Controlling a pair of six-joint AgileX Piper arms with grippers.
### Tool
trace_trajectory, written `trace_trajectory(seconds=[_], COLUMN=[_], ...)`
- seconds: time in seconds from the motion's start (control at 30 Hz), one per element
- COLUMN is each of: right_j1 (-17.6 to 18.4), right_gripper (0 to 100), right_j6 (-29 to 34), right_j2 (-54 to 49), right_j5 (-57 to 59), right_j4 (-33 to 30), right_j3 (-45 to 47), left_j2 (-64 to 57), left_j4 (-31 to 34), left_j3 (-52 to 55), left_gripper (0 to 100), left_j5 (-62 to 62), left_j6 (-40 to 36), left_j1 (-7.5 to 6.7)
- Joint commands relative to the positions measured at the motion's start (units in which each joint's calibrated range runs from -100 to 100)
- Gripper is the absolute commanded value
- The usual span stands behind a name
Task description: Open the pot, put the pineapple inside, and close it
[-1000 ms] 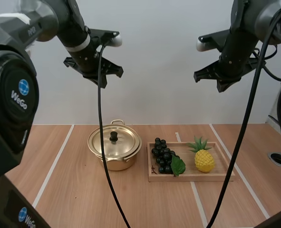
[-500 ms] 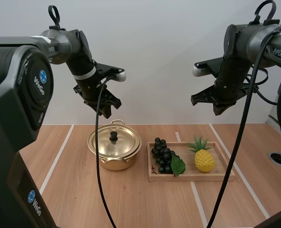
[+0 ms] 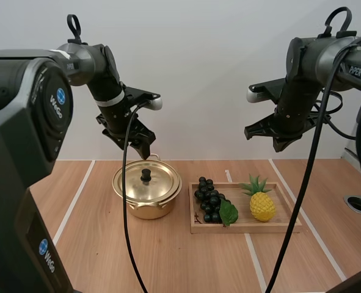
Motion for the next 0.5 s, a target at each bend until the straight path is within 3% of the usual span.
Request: trace_trajectory(seconds=[0.0, 0.2, 0.33, 0.47], right_j1=[-0.2, -0.2, -0.2, -0.2], right_gripper=[0, 0, 0, 0], right_j6=[-0.3, -0.3, -0.3, -0.3], right_j2=[-0.6, -0.6, -0.6, -0.6], right_j5=[-0.7, -0.7, -0.7, -0.6], right_j4=[1.1, 1.9, 2.0, 2.0], right_j3=[0.0, 0.0, 0.0, 0.0], left_j2=[1.3, 2.8, 3.0, 3.1], left_j4=[0.6, 0.8, 1.3, 9.1], left_j3=[0.9, 1.0, 1.0, 1.0], left_gripper=[100, 100, 100, 100], left_j5=[0.0, 0.0, 0.0, 0.0], left_j6=[0.4, 0.4, -0.3, -4.1], left_j1=[-0.21, -0.68, -3.02, -5.48])
